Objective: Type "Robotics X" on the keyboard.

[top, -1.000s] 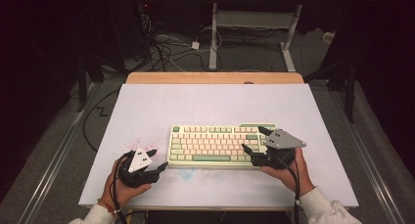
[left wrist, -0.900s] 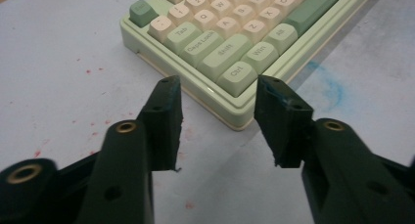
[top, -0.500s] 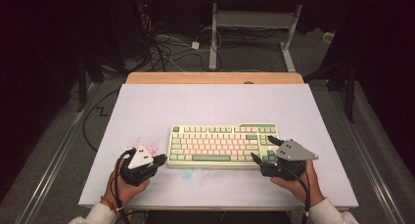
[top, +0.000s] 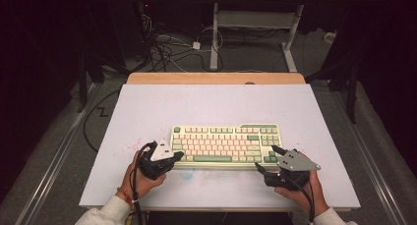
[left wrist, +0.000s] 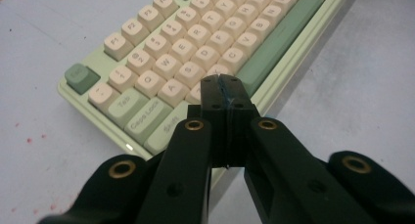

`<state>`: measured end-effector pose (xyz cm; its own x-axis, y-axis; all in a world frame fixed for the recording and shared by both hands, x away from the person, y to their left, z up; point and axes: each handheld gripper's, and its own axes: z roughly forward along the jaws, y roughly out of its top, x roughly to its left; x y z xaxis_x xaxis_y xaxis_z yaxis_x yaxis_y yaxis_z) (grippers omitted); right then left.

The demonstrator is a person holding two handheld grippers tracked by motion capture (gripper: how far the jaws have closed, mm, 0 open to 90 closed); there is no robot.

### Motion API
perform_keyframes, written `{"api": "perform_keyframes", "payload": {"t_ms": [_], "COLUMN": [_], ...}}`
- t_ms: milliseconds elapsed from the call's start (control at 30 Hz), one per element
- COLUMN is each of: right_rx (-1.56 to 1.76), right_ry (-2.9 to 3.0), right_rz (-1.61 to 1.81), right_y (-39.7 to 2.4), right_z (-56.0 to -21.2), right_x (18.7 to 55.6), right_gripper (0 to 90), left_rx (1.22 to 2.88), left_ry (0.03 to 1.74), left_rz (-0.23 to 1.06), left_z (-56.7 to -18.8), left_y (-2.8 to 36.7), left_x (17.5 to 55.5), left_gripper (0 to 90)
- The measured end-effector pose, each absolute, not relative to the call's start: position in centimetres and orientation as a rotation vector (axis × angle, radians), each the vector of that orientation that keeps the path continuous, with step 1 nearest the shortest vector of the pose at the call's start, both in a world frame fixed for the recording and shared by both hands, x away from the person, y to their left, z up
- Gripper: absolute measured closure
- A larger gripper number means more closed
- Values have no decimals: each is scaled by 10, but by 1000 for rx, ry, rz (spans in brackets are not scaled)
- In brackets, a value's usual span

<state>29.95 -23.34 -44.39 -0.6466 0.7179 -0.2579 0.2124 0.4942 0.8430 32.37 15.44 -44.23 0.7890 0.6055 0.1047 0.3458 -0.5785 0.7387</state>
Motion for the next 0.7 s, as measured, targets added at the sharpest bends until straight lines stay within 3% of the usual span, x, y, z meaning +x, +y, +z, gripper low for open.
{"api": "perform_keyframes", "payload": {"t_ms": [700], "right_rx": [740], "right_ry": [2166], "right_rz": [1087], "right_y": [-228], "right_z": [-449], "right_x": [299], "right_gripper": [240], "left_rx": [2353], "left_ry": [597], "left_rz": [412], "left_z": [-433], "left_y": [85], "left_x": [358], "left_gripper": [875]}}
